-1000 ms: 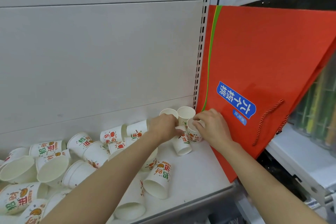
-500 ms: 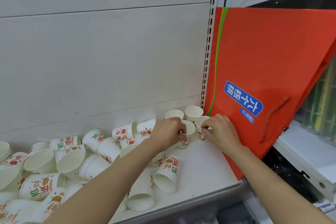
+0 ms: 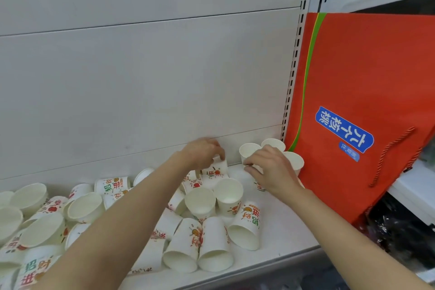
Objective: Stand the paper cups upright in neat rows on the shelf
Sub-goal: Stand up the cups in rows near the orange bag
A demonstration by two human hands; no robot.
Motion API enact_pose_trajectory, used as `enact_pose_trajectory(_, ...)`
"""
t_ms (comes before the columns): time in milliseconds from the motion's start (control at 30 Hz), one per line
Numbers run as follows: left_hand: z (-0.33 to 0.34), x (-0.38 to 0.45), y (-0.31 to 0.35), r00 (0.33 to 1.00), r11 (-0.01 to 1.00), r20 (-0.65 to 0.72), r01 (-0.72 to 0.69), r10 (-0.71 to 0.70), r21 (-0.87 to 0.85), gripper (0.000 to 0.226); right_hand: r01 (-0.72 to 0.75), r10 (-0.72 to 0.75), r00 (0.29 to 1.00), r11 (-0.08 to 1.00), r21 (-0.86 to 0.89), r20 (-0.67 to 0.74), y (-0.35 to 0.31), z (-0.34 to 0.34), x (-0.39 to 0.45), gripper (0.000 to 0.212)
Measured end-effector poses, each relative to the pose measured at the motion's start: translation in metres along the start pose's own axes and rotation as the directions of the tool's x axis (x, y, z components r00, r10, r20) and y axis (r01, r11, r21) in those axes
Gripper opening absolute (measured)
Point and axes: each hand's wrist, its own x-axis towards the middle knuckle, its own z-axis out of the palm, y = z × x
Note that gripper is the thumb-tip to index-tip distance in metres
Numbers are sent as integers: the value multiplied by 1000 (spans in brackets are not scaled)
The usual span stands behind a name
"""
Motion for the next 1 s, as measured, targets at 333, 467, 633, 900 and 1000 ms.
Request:
enact_pose_trajectory(333,0,17,13,986,981,89,-150,139,125,25,-2,-40,929,994,111,368,-31,-9,-20,15)
enact_pose_trajectory(467,-4,12,1,998,998,-37,-54,55,29,10,-41,-12,922,991,129,386,-31,-14,-26,12)
enact_pose_trajectory(633,7,3,2,978,999,-205,23,-31,-42,13,-46,0,910,994,101,414,-36,-15,-29,17)
enact_pose_trajectory(900,11,-18,-3,955,988,-293,-15,-31,-152,22,16,-28,952,999,42,306,-34,-7,-32,9)
enact_pose_trajectory(1000,-1,-32,-25,969,994,-241,24,-50,-111,16,39,-40,966,999,10,256,-34,-5,-34,13)
